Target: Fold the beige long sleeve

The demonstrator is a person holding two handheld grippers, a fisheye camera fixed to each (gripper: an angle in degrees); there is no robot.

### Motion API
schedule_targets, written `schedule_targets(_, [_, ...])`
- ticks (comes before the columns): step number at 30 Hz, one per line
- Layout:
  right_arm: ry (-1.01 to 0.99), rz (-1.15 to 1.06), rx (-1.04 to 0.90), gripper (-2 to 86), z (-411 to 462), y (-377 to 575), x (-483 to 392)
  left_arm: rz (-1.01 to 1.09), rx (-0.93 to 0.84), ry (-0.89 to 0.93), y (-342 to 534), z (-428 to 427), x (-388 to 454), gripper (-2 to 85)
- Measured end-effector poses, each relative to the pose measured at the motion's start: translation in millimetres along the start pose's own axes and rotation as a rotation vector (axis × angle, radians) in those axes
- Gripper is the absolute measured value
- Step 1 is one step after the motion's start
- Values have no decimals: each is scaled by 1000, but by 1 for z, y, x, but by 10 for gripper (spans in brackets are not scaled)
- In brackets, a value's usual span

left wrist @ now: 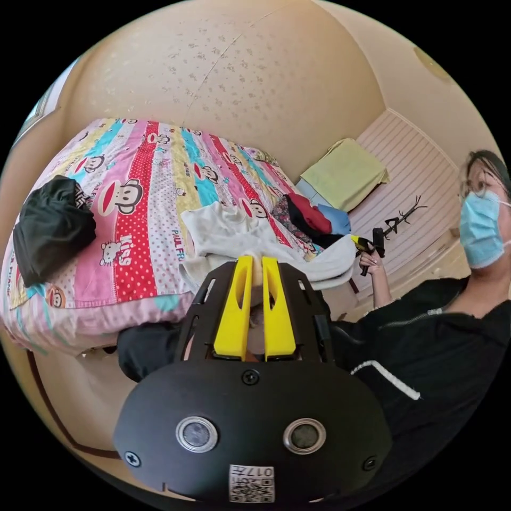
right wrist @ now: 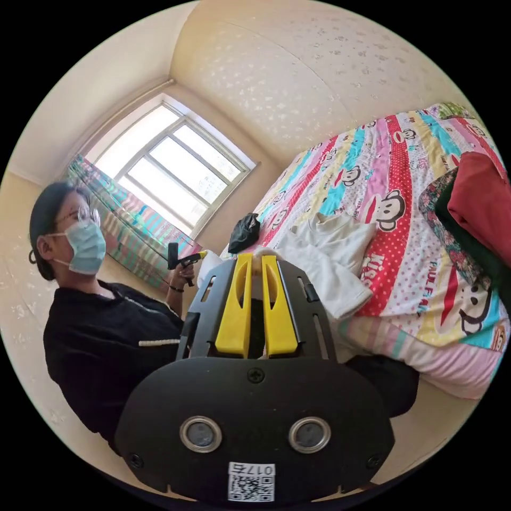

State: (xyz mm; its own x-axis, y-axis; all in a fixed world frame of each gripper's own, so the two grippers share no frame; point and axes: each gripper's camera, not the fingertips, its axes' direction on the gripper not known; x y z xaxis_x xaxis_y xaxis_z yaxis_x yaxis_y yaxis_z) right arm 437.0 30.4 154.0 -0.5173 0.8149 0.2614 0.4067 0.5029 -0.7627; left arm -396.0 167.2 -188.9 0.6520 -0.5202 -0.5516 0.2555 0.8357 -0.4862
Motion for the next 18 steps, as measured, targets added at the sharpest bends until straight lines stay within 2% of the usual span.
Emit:
schedule_targets(2, [-10, 95, 103, 44, 19, -67, 59, -75, 89, 60, -41, 23, -35, 47])
schedule_targets(4, [25, 175, 127, 53, 37, -104, 100, -177, 154, 129, -85, 53, -80, 103])
schedule_targets(5, [66, 229, 113, 61, 48, -115, 115, -205, 146, 132, -92, 58, -87, 132])
schedule_targets(7, [96, 190, 121, 73, 53, -115, 109, -194, 132, 94, -98, 65, -89, 167])
schedule_targets(11, [260, 133, 35, 105, 70, -62, 88, -88, 144, -176, -50, 74, -60, 159])
schedule_targets(13, [301, 155, 15, 115, 75, -26, 94, -48, 35, -280, -12, 104, -52, 148])
schedule_targets(18, [399, 251, -26, 120, 104, 60, 118, -71, -91, -280, 36, 169, -51, 134])
